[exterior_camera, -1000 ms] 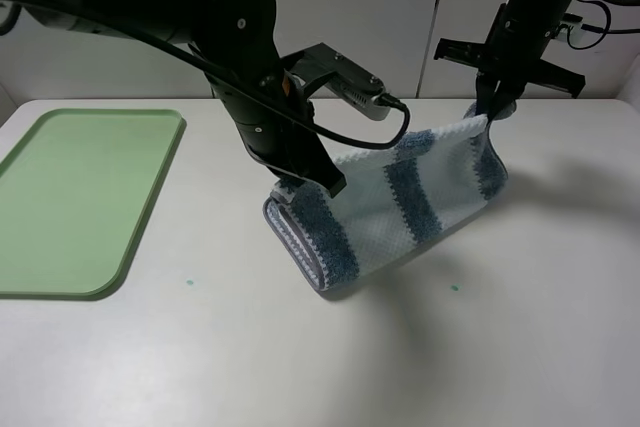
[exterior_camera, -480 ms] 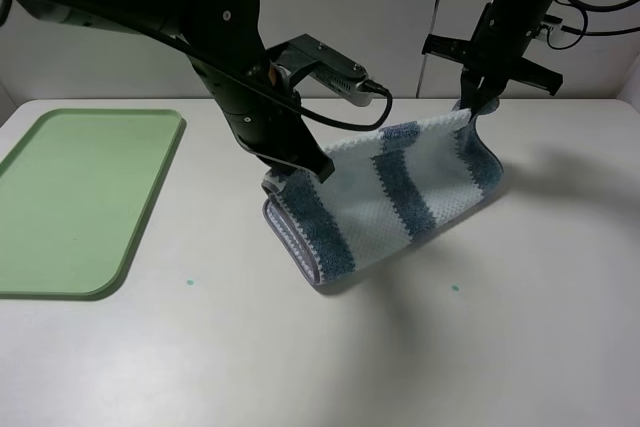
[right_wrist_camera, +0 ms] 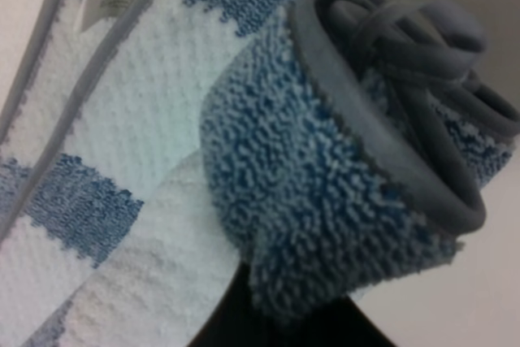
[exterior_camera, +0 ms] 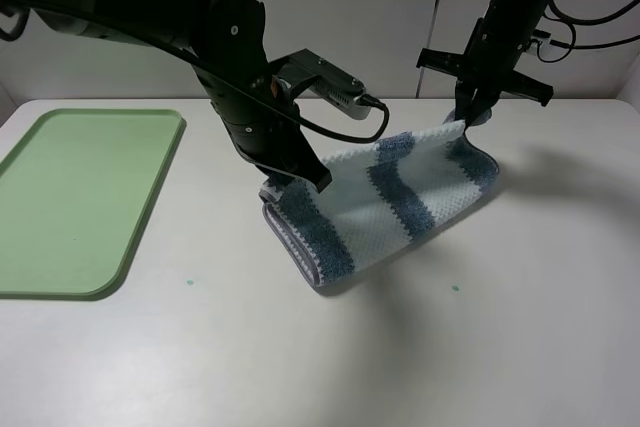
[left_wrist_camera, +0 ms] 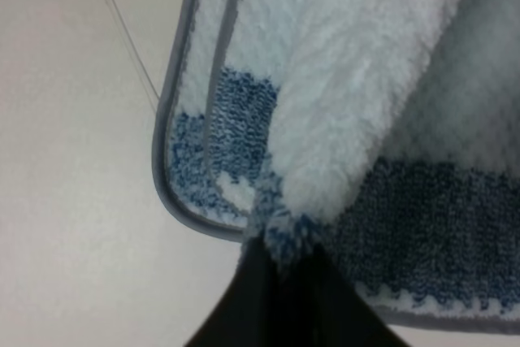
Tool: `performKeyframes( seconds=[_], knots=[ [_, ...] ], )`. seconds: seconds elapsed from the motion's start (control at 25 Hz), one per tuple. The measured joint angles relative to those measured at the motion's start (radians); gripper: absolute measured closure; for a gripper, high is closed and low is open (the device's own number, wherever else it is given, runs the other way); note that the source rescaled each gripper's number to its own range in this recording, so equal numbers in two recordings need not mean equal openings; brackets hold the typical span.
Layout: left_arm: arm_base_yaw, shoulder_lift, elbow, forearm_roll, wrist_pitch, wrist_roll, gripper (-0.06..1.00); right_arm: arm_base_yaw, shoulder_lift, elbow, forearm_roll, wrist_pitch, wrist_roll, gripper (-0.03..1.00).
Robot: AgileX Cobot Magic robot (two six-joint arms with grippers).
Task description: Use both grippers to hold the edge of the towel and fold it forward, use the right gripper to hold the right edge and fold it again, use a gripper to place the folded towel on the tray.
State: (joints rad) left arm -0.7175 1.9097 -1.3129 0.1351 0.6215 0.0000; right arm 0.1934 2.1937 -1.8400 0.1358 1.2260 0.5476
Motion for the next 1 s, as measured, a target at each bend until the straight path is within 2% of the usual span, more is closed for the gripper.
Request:
performKeyframes(
  seconds=[0.08, 0.12, 0.2, 0.24, 0.28, 0.32, 0.4, 0.6, 0.84, 1.0],
  knots=[
    [0.001, 0.000, 0.001, 0.001, 0.001, 0.000, 0.81, 0.001, 0.000, 0.000, -0.012, -0.005, -0.001, 0.96],
    [0.003, 0.000, 0.002, 0.002, 0.008, 0.000, 0.71, 0.001, 0.000, 0.000, -0.023, -0.012, -0.002, 0.92],
    [0.007, 0.000, 0.003, 0.005, 0.024, 0.000, 0.44, 0.000, -0.004, 0.000, -0.041, -0.027, -0.002, 0.66],
    [0.008, 0.000, 0.003, 0.006, 0.025, -0.010, 0.28, -0.001, -0.007, 0.000, -0.046, -0.032, -0.002, 0.42],
    [0.009, 0.000, 0.003, 0.009, 0.023, -0.013, 0.15, -0.001, -0.011, 0.000, -0.048, -0.038, -0.003, 0.26],
    [0.009, 0.000, 0.003, 0.009, 0.020, -0.016, 0.08, -0.001, -0.015, -0.003, -0.048, -0.046, -0.003, 0.14],
    [0.009, 0.000, 0.003, 0.009, 0.013, -0.019, 0.00, -0.001, -0.021, -0.008, -0.048, -0.046, -0.003, 0.03],
    [0.009, 0.000, 0.003, 0.009, 0.009, -0.019, -0.05, -0.001, -0.022, -0.012, -0.048, -0.046, -0.006, -0.03],
    [0.009, -0.005, 0.003, 0.009, 0.019, -0.019, -0.05, -0.001, -0.022, -0.012, -0.047, -0.035, -0.025, -0.03],
    [0.009, -0.031, 0.001, 0.009, 0.065, -0.019, -0.05, -0.001, -0.023, -0.012, -0.044, -0.018, -0.059, -0.03]
  ],
)
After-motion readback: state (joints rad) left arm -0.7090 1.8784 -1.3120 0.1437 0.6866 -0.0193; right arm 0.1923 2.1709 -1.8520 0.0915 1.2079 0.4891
